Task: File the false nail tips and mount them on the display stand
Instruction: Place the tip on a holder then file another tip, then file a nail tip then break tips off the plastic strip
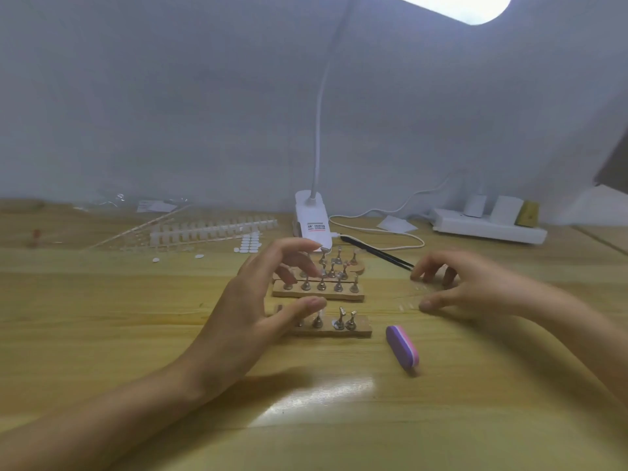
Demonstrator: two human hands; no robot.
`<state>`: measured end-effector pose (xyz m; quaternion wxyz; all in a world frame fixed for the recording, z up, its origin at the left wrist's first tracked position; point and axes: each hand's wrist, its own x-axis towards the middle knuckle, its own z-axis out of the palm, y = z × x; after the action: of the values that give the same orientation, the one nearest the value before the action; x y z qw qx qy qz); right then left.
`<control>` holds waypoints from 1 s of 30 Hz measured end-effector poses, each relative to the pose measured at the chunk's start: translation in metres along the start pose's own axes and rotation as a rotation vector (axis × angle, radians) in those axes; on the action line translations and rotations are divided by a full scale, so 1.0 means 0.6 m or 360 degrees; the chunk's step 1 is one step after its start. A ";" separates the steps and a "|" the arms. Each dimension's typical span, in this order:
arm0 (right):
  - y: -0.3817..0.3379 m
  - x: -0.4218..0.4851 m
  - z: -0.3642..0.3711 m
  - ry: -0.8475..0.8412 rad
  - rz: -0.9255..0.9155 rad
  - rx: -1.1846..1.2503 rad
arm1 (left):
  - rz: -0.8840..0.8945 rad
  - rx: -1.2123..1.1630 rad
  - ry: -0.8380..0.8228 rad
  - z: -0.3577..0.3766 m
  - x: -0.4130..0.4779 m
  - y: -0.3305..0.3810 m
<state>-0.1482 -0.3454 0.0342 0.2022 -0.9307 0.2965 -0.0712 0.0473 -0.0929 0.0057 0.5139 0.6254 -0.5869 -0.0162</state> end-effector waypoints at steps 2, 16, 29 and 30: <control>0.005 0.002 0.000 0.0015 0.0012 0.0024 | 0.0020 0.0061 0.0005 -0.002 -0.002 0.000; -0.003 0.002 0.012 0.0119 -0.0186 0.0593 | -0.0237 0.0425 -0.0340 -0.029 0.000 -0.044; -0.196 -0.103 0.035 -0.0027 -0.0748 0.0884 | 0.0042 -0.0387 -0.0319 -0.009 -0.029 0.042; -0.200 -0.108 0.039 0.0033 -0.0756 0.0809 | -0.0035 -0.0479 -0.0318 -0.009 -0.031 0.042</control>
<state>-0.1325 -0.2110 0.0624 0.4024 -0.8927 0.0464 -0.1974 0.0270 -0.0701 0.0141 0.5408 0.5431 -0.6190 -0.1716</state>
